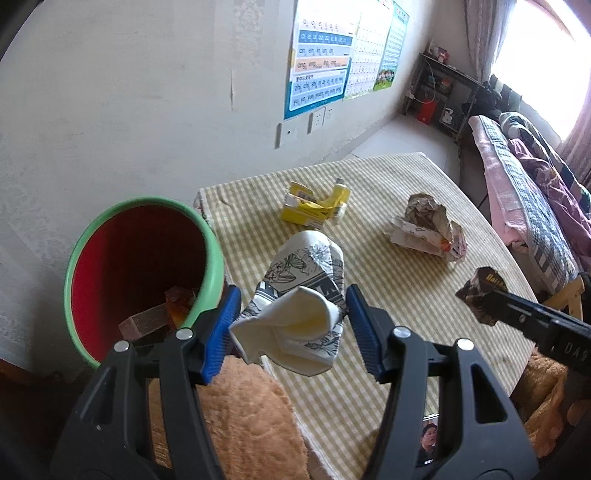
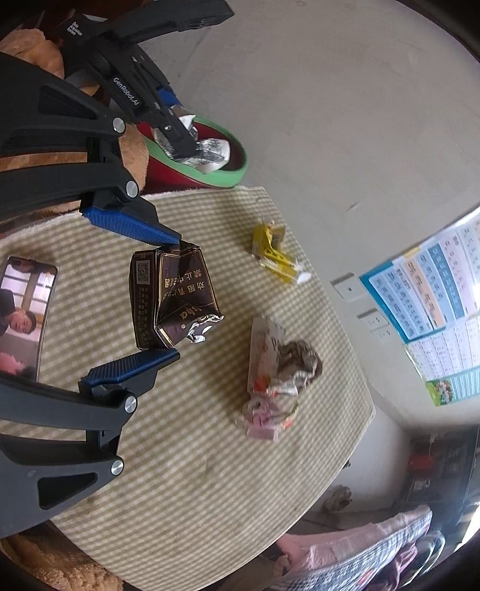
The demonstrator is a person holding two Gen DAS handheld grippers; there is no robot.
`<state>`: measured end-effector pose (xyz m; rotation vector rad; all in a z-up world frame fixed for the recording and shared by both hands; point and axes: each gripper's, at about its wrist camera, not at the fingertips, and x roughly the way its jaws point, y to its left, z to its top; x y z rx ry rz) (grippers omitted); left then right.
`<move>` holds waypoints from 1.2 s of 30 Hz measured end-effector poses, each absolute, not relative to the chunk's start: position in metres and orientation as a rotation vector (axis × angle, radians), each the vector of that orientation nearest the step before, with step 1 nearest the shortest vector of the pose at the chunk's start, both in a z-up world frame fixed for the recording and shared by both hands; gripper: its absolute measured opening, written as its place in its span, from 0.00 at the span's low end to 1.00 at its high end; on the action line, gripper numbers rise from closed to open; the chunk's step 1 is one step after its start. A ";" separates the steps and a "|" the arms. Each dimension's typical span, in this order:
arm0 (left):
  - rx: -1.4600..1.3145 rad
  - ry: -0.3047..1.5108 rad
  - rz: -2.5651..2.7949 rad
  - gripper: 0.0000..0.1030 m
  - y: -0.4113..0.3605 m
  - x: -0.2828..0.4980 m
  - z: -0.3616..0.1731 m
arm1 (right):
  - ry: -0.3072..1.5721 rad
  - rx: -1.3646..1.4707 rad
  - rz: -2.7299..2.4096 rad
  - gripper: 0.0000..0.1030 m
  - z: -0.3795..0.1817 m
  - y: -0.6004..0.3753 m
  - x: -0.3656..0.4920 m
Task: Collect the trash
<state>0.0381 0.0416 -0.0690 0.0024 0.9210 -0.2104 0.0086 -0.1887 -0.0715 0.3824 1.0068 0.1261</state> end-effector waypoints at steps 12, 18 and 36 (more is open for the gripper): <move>-0.052 0.911 -0.178 0.55 0.073 0.042 -0.071 | 1.035 0.316 0.175 0.54 -0.076 -0.150 0.021; -0.088 0.903 -0.142 0.55 0.095 0.044 -0.072 | 1.054 0.269 0.213 0.54 -0.079 -0.124 0.029; -0.181 0.905 0.053 0.55 0.184 0.051 -0.086 | 1.020 0.177 0.365 0.54 -0.064 -0.041 0.064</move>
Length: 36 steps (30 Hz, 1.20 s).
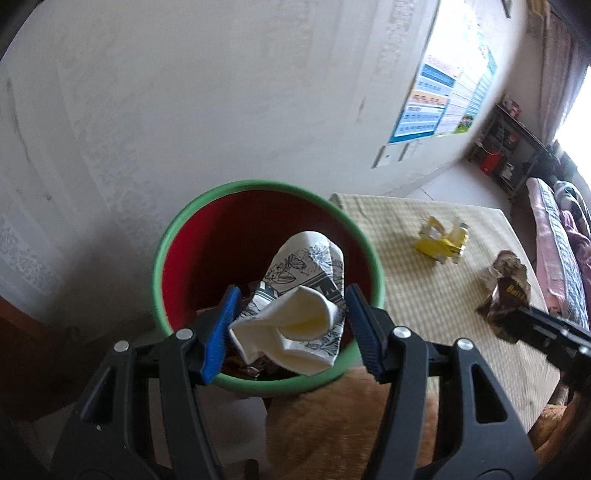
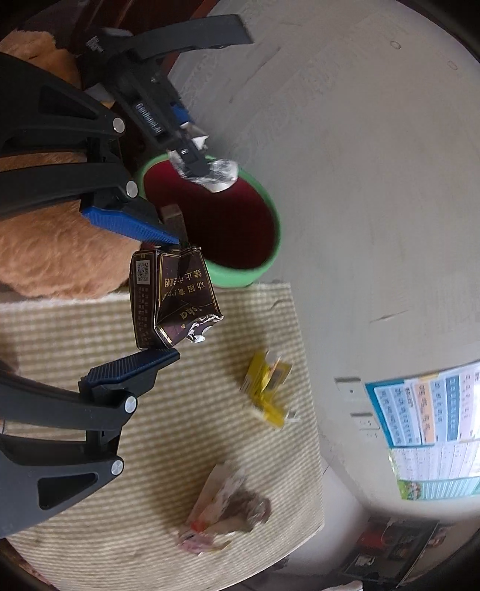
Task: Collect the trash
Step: 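Open both tools over the bucket, dropping the white paper and brown packet, then grasp the yellow bear-print wrapper with the left tool while the right tool grasps the crumpled paper ball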
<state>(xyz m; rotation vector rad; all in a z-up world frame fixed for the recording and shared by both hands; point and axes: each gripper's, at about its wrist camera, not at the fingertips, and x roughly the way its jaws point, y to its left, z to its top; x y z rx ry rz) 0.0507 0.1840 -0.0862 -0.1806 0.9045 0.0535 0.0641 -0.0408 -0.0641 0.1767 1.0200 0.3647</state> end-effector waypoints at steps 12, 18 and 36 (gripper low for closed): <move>-0.235 0.947 0.118 0.55 0.217 0.051 -0.104 | 1.045 0.249 0.552 0.54 -0.062 0.024 0.103; -0.314 0.967 0.151 0.71 0.235 0.053 -0.113 | 1.074 0.331 0.634 0.65 -0.070 0.036 0.115; -0.229 0.986 0.120 0.72 0.196 0.059 -0.111 | 1.035 0.256 -0.093 0.67 -0.110 -0.211 0.153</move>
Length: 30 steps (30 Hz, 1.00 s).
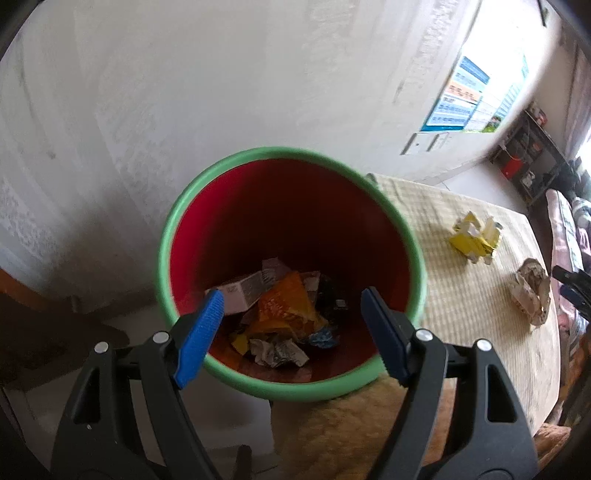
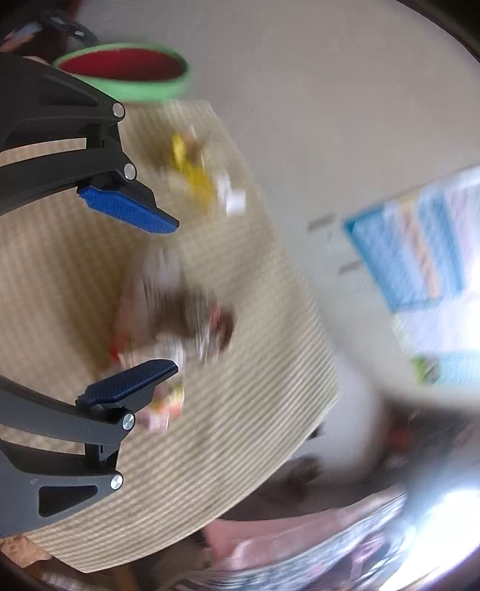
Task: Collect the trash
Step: 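Grasp the yellow bear-print wrapper with the left tool while the right tool grasps the crumpled paper ball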
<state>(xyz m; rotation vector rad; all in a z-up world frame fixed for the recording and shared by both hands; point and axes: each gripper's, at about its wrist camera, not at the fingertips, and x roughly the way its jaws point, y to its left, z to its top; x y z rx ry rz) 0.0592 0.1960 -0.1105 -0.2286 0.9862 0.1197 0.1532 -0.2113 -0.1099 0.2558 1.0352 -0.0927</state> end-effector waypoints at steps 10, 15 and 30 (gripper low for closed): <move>-0.051 0.977 0.016 0.72 0.125 0.061 -0.091 | 1.107 0.382 0.052 0.13 -0.141 -0.241 0.146; 0.049 0.967 -0.115 0.72 0.073 0.083 -0.085 | 0.962 0.371 0.084 0.13 -0.095 -0.255 0.080; 0.647 1.002 -0.315 0.72 -0.067 0.200 -0.151 | 0.948 0.669 0.079 0.16 -0.115 -0.305 0.015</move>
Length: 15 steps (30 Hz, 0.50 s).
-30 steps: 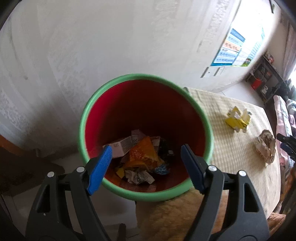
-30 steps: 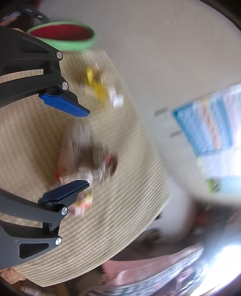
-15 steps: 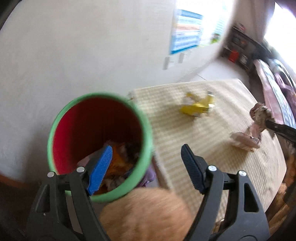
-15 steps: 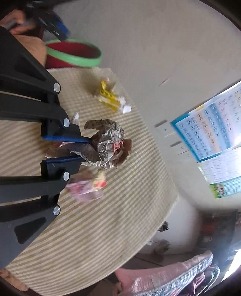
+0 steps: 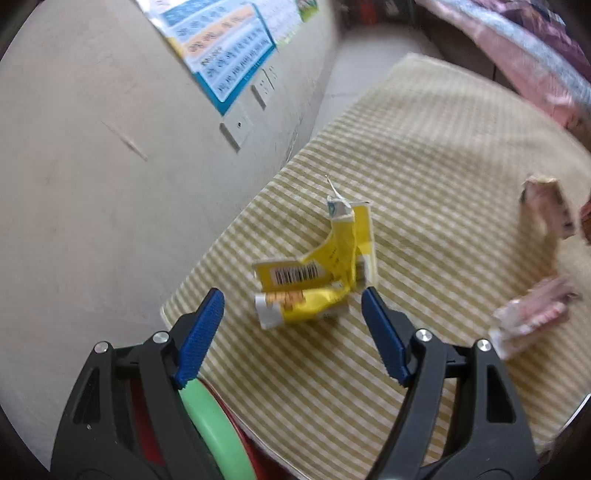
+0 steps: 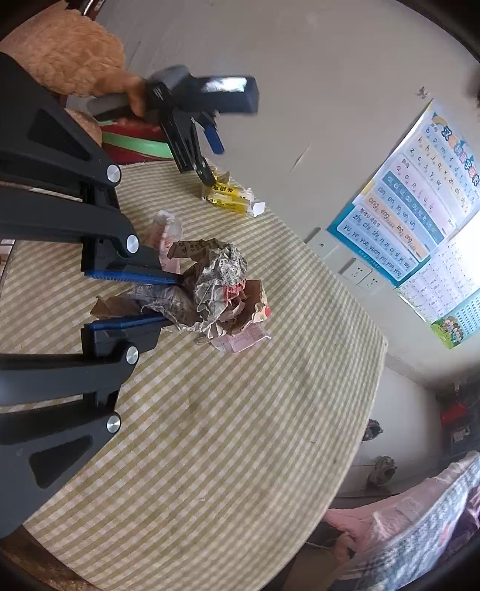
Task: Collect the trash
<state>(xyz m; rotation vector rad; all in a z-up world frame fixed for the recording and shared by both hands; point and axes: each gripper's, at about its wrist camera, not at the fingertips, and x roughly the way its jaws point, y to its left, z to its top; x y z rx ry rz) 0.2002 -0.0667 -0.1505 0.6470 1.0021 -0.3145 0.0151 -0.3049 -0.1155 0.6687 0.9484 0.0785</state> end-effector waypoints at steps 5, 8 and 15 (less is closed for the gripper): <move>0.708 1.047 -0.350 0.67 -0.076 0.210 -0.165 | 0.960 0.718 0.104 0.16 -0.118 -0.308 0.015; 0.717 1.059 -0.345 0.58 -0.081 0.208 -0.164 | 0.954 0.728 0.110 0.17 -0.116 -0.308 0.018; 0.600 1.128 -0.310 0.56 -0.069 0.198 -0.153 | 0.961 0.783 0.152 0.17 -0.116 -0.305 0.019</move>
